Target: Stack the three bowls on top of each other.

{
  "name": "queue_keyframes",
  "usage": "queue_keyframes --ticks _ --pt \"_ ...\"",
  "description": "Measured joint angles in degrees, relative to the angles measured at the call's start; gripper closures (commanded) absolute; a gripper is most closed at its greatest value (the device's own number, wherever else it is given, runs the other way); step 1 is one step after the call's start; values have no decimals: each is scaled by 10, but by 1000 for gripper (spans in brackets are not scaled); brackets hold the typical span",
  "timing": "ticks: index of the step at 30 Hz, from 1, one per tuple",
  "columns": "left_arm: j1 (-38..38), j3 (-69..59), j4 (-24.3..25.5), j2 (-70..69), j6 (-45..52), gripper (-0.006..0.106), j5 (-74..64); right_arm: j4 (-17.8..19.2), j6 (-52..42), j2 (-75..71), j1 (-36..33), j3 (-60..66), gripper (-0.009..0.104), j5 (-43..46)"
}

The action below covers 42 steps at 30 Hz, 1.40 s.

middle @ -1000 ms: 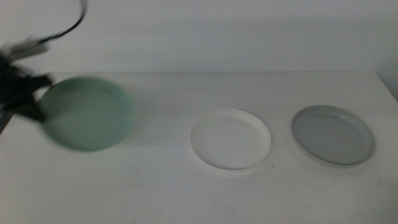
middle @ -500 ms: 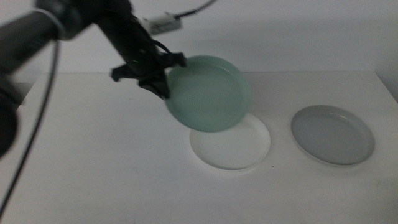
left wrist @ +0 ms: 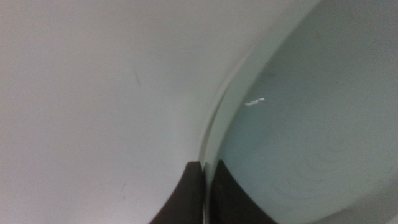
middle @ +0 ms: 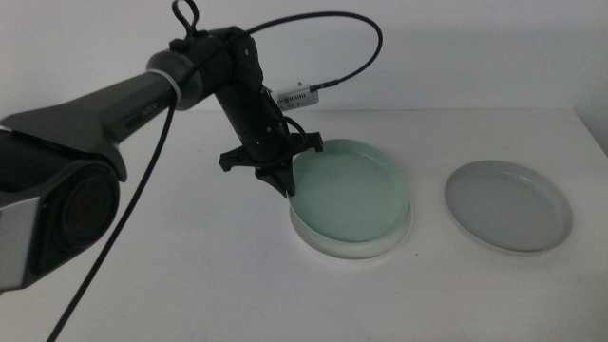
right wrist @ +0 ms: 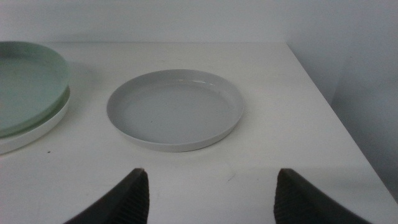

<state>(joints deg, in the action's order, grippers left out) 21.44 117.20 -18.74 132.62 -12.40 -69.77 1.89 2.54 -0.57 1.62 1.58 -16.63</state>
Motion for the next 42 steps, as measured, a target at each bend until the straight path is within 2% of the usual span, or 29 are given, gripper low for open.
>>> queue_keyframes --ticks 5,9,13,18,19,26,31,42 --pt "0 1 -10 13 0 102 6 0 0 0 0 0 41 0" --pt "0 2 -11 18 11 87 3 0 0 0 0 0 41 0" --pt "0 4 -18 18 42 59 -1 0 0 0 0 0 41 0" --pt "-1 4 -25 9 99 12 -2 0 0 0 0 0 41 0" --pt "-2 4 -26 2 111 10 -3 0 0 0 0 0 41 0" --pt "-13 4 -33 -96 170 10 -5 0 0 0 0 0 41 0" --pt "-13 -15 -41 -224 220 10 -8 0 0 0 0 0 41 0" --pt "-13 -246 -42 -560 289 10 -15 0 0 0 0 0 41 0"
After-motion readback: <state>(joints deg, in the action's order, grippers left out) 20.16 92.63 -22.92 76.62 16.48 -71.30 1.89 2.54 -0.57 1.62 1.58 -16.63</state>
